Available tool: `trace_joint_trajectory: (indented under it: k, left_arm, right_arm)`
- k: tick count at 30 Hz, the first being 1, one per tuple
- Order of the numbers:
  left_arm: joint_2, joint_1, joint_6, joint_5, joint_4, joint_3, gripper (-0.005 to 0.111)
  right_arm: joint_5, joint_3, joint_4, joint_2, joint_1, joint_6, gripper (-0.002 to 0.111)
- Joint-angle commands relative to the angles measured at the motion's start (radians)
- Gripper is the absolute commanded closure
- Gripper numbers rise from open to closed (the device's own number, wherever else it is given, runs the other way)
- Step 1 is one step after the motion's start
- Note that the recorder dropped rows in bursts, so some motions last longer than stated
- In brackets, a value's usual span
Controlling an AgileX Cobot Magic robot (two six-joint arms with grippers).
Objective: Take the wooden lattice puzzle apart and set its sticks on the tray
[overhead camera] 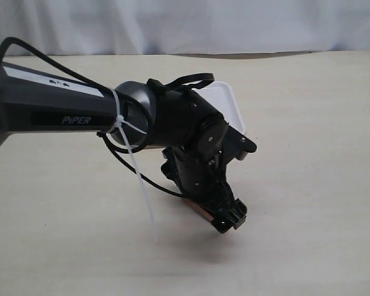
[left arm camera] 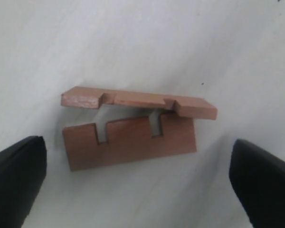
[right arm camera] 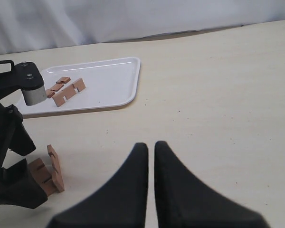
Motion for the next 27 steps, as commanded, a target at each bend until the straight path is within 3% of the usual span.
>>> trace_joint_trajectory:
  k: [1, 19, 20, 22, 23, 27]
  left_arm:
    - [0.003, -0.004, -0.032, -0.026, -0.006, 0.002, 0.009]
    - [0.058, -0.004, -0.032, -0.026, 0.022, 0.002, 0.013]
    - [0.058, -0.004, -0.032, -0.026, 0.022, 0.002, 0.018]
    - [0.058, -0.004, -0.032, -0.013, 0.027, 0.002, 0.042]
    - [0.058, -0.004, -0.032, -0.002, 0.036, 0.002, 0.064]
    - [0.058, -0.004, -0.030, 0.010, 0.042, 0.002, 0.100]
  right_arm:
    - [-0.002, 0.002, 0.004, -0.004, 0.001, -0.007, 0.104]
    - [-0.002, 0.002, 0.004, -0.004, 0.001, -0.007, 0.104]
    - [-0.002, 0.002, 0.004, -0.004, 0.001, -0.007, 0.104]
    - [-0.002, 0.002, 0.004, -0.004, 0.001, -0.007, 0.104]
    - [-0.002, 0.002, 0.004, -0.004, 0.001, -0.007, 0.104]
    - [-0.002, 0.002, 0.004, -0.004, 0.001, -0.007, 0.104]
